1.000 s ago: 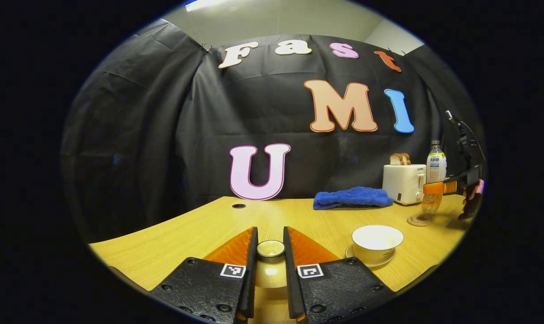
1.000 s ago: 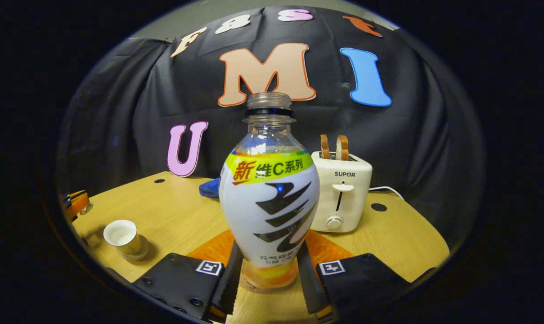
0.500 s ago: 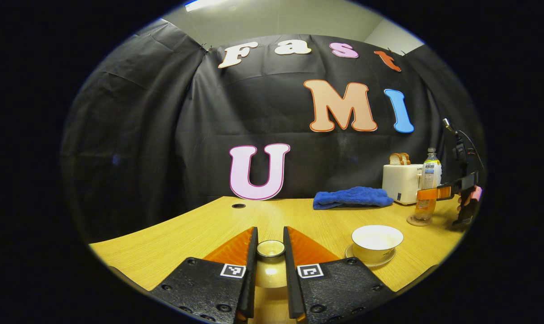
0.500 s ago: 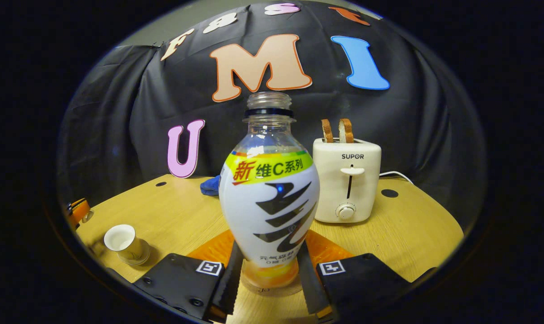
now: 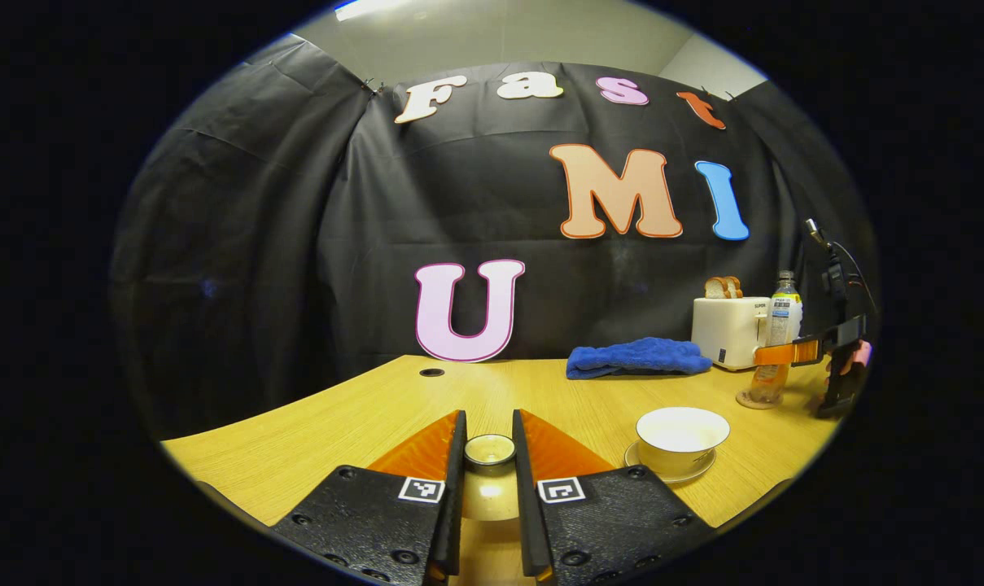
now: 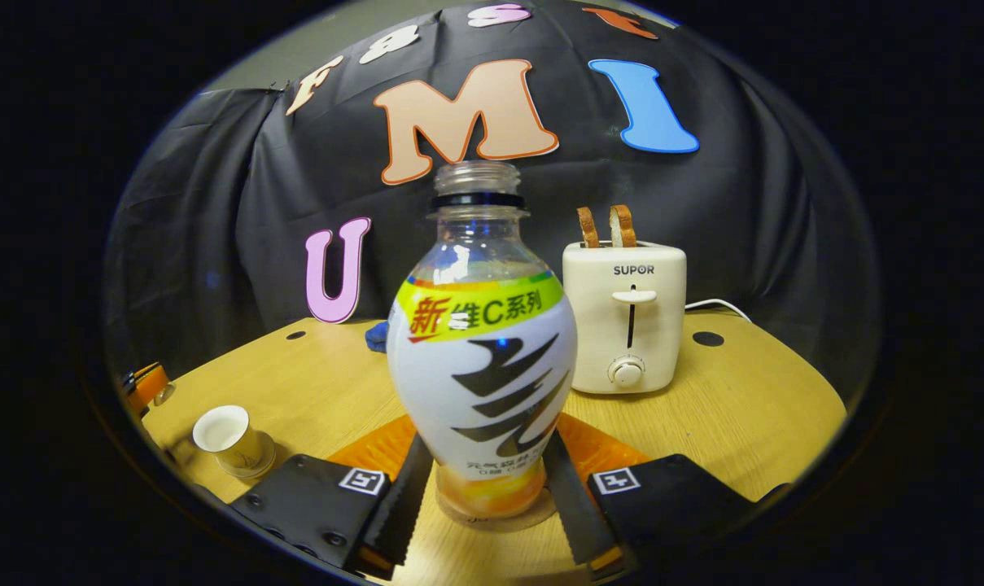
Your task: Open the teacup lid with one hand, grasp the water bottle and pour water into the teacup with the other hand; after pouring, place the water bottle on the coaster and then close the teacup lid.
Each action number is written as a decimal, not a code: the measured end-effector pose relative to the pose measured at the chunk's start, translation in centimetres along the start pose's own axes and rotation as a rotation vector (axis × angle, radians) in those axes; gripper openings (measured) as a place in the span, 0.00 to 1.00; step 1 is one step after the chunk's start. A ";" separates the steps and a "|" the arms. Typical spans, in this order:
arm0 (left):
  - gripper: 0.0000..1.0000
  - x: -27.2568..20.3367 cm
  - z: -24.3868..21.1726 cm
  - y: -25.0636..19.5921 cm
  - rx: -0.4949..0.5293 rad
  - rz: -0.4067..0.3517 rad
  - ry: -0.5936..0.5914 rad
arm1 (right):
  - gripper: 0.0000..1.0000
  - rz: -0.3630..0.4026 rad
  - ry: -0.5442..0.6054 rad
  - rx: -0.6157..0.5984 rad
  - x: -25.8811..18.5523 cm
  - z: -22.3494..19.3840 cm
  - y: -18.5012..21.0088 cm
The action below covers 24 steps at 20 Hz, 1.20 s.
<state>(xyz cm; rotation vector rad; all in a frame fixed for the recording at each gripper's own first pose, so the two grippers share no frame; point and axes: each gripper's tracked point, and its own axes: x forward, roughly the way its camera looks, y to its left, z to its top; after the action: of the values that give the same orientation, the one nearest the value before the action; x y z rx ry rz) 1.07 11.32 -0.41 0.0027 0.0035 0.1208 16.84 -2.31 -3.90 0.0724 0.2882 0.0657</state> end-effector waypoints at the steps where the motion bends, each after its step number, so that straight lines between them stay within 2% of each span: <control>1: 0.27 0.0 0.0 0.0 0.000 0.000 0.001 | 0.84 0.001 0.001 -0.002 0.0 -0.2 0.0; 2: 0.27 0.0 0.0 0.0 0.000 0.000 0.000 | 0.89 0.004 0.001 -0.003 -0.1 -0.4 0.0; 5: 0.27 0.0 0.0 0.0 0.000 0.000 0.000 | 0.89 0.005 0.007 -0.013 -0.4 -0.9 0.0; 7: 0.27 0.0 0.0 0.0 0.000 0.001 0.001 | 0.95 0.018 -0.011 -0.002 -0.7 -0.6 0.4; 10: 0.27 0.0 0.1 0.0 0.001 0.001 0.001 | 0.92 0.021 -0.029 -0.015 -1.2 -0.5 0.4; 16: 0.27 0.0 0.1 0.0 0.001 0.003 0.001 | 0.95 0.025 -0.068 -0.088 -3.6 -0.4 1.5; 17: 0.27 0.0 0.1 0.0 0.000 0.003 0.001 | 0.92 0.021 -0.085 -0.102 -4.2 -0.3 1.7; 21: 0.27 0.1 0.0 -0.1 0.000 -0.002 0.001 | 0.92 0.020 -0.150 -0.093 -6.6 0.3 1.9; 22: 0.27 0.0 0.0 -0.2 -0.001 -0.003 0.001 | 0.94 0.024 -0.177 -0.093 -7.2 0.5 1.9; 24: 0.27 0.1 0.0 -0.2 -0.001 -0.005 0.003 | 0.92 0.028 -0.240 -0.093 -8.5 1.4 2.0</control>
<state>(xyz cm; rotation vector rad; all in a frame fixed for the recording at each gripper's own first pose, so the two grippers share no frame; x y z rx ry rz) 1.22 11.10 -0.43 0.0012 0.0068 0.1157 9.03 -1.03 -0.01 -0.0086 0.0436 0.0976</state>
